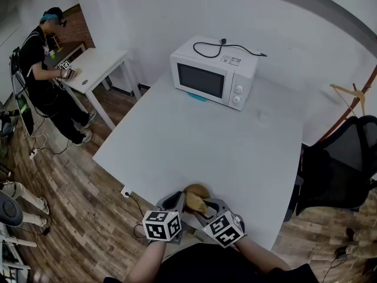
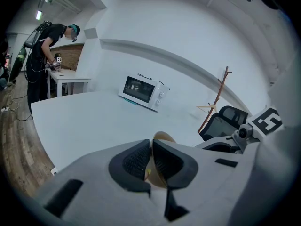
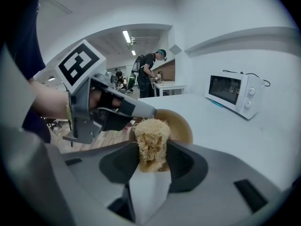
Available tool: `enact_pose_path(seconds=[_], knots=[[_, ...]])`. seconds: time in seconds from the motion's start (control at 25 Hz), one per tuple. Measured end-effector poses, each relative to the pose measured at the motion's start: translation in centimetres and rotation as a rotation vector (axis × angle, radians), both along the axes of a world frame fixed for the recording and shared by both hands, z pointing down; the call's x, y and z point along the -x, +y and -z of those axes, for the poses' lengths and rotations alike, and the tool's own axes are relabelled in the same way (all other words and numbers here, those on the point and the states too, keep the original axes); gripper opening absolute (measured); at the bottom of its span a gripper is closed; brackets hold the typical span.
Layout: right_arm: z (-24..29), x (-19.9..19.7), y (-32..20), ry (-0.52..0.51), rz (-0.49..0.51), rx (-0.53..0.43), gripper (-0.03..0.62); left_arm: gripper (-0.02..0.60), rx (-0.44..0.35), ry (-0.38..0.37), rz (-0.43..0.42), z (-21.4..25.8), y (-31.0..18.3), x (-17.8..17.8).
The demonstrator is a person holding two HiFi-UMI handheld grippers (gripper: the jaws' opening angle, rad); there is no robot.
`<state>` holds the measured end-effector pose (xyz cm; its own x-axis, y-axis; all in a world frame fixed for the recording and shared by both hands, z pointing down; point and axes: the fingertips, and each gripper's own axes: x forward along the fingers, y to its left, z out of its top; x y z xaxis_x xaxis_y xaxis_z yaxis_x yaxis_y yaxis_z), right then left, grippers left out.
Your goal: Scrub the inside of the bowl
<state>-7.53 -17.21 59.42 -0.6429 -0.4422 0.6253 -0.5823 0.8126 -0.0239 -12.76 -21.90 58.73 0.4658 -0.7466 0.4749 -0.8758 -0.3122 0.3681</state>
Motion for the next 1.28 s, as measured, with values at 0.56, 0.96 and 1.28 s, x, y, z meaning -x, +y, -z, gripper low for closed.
enact_pose_path(seconds=[0.56, 0.96, 1.28], knots=[[0.3, -3.6, -2.1, 0.015, -0.155, -0.020, 0.172, 0.032, -0.003, -0.006, -0.045, 0.0, 0.3, -1.2], [0.6, -2.2, -1.7, 0.003, -0.122, -0.036, 0.172, 0.032, 0.005, -0.006, -0.084, -0.3, 0.8, -2.0], [0.5, -0.6, -0.4, 0.002, -0.036, -0.031, 0.172, 0.032, -0.028, 0.016, -0.060, 0.5, 0.3, -1.8]])
